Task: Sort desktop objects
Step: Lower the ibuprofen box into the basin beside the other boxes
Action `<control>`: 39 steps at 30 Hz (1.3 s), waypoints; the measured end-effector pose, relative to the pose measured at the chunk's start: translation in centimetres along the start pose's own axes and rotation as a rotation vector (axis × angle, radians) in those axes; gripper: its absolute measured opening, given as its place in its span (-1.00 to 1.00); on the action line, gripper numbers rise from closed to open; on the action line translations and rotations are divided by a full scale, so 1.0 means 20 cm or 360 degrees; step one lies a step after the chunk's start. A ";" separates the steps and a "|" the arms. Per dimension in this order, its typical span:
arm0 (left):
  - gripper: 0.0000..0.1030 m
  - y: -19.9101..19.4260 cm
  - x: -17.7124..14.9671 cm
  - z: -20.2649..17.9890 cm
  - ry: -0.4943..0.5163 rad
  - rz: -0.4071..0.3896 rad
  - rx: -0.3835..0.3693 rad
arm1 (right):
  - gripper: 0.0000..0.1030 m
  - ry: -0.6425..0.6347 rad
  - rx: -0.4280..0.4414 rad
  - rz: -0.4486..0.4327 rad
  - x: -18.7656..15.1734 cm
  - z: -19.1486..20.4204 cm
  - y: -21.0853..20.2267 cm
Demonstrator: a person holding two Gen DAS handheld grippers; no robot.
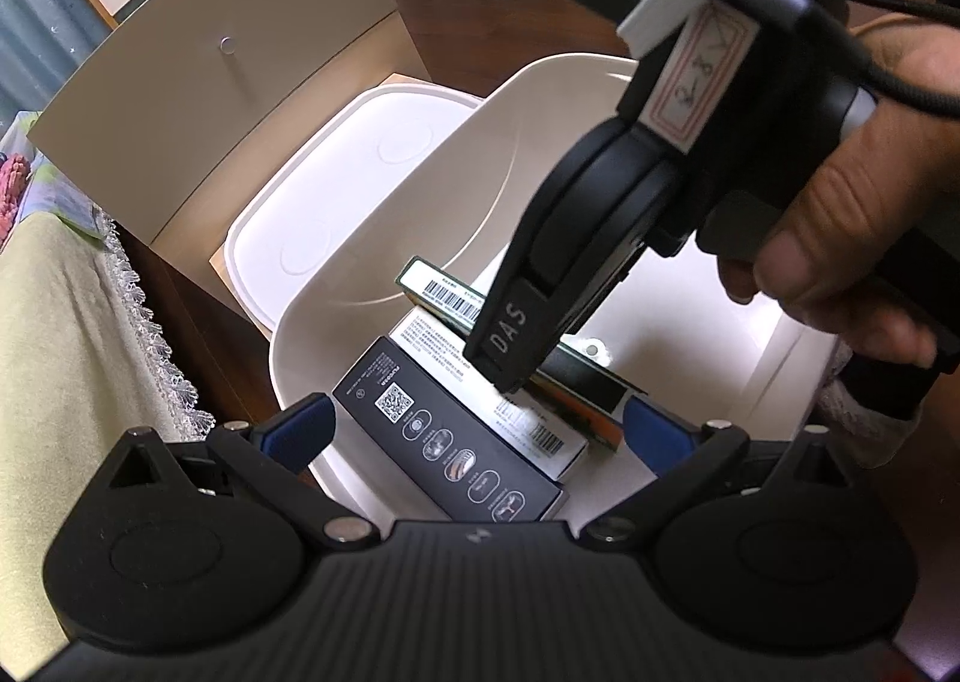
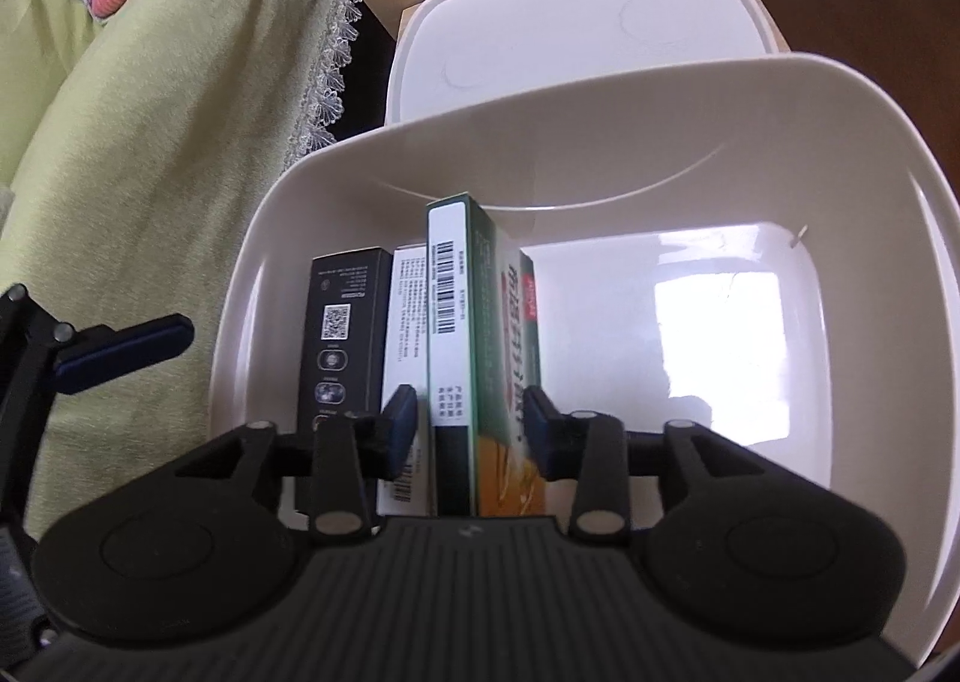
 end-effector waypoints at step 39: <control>0.99 -0.04 0.01 -0.02 -0.0006 0.0018 0.0002 | -0.08 0.0189 0.0169 0.0142 -0.02 -0.04 0.09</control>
Point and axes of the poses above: each gripper's, at about its wrist camera, not at the fingertips, and y roughly the way its jaws point, z to its left, x to its top, the point moved 5 cm from there along y, roughly the way its jaws point, and after that the axes turned 9 degrees about y, right-handed, at the moved point
